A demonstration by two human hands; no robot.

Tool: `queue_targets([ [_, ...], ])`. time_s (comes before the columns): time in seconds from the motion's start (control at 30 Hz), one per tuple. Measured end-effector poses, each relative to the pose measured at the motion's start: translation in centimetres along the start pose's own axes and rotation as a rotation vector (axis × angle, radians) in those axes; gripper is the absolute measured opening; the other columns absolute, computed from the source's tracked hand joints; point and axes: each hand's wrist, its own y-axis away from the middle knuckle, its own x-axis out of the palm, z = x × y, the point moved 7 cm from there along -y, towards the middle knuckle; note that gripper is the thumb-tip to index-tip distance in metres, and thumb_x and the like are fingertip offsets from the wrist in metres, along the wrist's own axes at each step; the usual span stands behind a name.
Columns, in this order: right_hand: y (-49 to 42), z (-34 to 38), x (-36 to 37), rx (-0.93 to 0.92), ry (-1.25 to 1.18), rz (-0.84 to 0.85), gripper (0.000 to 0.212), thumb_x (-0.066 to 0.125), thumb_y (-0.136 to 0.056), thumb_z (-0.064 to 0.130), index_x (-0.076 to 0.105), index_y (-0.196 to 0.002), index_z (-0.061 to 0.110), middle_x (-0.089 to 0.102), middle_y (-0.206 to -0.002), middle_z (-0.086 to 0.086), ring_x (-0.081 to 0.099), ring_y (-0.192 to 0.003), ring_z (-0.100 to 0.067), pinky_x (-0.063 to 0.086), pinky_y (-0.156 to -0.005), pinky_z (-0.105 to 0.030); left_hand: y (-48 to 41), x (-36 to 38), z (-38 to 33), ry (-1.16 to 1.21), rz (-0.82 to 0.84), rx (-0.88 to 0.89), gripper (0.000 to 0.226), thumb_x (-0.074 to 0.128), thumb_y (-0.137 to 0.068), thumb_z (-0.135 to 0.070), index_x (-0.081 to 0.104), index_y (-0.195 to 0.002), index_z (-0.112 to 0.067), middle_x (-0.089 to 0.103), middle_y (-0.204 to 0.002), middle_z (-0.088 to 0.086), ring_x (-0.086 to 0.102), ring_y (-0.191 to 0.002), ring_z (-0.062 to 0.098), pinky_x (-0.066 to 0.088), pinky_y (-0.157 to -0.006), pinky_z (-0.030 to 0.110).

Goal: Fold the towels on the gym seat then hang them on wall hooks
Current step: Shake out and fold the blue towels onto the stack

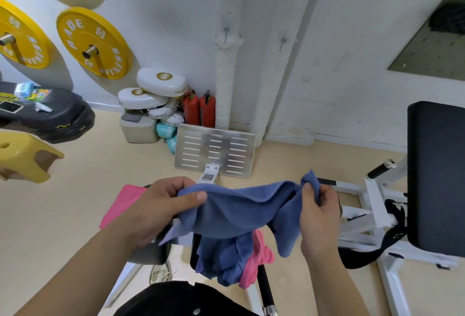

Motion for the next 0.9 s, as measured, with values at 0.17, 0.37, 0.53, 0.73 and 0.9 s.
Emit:
queue_targets([
  [0.17,3.2,3.5,2.3,-0.038,-0.038,0.157,0.011,0.068,-0.095,0.018,0.064,-0.085,0.022,0.062,-0.073,-0.001,0.055,-0.062,-0.003,0.046,-0.066,-0.027,0.1,2.4,-0.7,-0.01,-0.222,-0.018,0.024,0.086,-0.08,-0.019,0.068,-0.078,-0.004,0.063,-0.063,0.001,0.056,-0.057,0.012,0.046,-0.055,0.024],
  [0.37,8.1,3.1,6.4,0.073,-0.065,0.476,0.018,0.062,-0.098,0.008,0.073,-0.091,0.021,0.078,-0.085,0.002,0.071,-0.079,-0.011,0.055,-0.07,-0.023,1.2,7.4,-0.3,0.2,-0.223,-0.008,0.012,0.083,-0.081,-0.005,0.073,-0.088,-0.002,0.076,-0.078,0.017,0.068,-0.064,0.014,0.058,-0.06,0.025],
  [0.53,8.3,3.0,6.1,0.051,-0.049,0.5,0.015,0.065,-0.097,0.014,0.076,-0.088,0.017,0.076,-0.083,-0.007,0.07,-0.077,-0.025,0.058,-0.074,-0.039,1.4,7.7,1.9,0.475,-0.135,-0.086,0.017,0.077,-0.084,0.001,0.076,-0.101,-0.002,0.076,-0.101,0.025,0.075,-0.087,0.03,0.063,-0.079,0.04],
  [0.73,9.1,3.9,6.5,-0.193,0.115,0.471,0.034,0.061,-0.101,0.024,0.06,-0.067,0.027,0.053,-0.062,0.011,0.051,-0.059,-0.003,0.038,-0.059,-0.011,1.7,7.9,2.1,0.69,-0.088,-0.091,0.018,0.065,-0.094,-0.002,0.076,-0.108,0.0,0.077,-0.103,0.022,0.076,-0.09,0.027,0.06,-0.07,0.029],
  [0.9,9.5,4.2,6.7,-0.349,0.189,0.455,0.032,0.067,-0.096,0.008,0.078,-0.107,0.036,0.063,-0.083,0.012,0.066,-0.083,-0.004,0.043,-0.07,-0.005,2.0,7.8,1.9,0.448,-0.119,-0.041,0.027,0.055,-0.105,-0.015,0.078,-0.115,-0.023,0.079,-0.114,0.001,0.072,-0.112,0.016,0.053,-0.096,0.032],
])
